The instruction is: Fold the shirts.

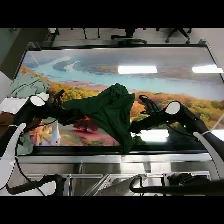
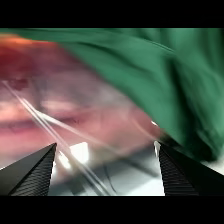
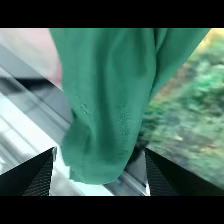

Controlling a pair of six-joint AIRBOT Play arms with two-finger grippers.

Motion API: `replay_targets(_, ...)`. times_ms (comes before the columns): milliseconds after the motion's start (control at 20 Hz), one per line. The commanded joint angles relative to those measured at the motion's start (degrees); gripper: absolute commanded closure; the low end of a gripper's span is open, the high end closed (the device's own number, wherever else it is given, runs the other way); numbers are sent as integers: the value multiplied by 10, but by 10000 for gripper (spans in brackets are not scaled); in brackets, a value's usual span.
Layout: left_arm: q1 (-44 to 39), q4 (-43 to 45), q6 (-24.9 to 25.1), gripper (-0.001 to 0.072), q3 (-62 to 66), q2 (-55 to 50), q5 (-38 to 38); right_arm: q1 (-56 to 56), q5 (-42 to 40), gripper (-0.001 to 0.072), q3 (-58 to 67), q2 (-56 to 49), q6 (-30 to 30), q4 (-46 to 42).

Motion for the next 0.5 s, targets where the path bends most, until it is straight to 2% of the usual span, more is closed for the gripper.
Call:
replay_targets(0,58,9,7,11,-15,-31,66,28,-18,91,-3,-37,56,-55)
replay_targets(450,71,11,15,11,197,-170,40,71,-14,91,-3,-68,85,-18)
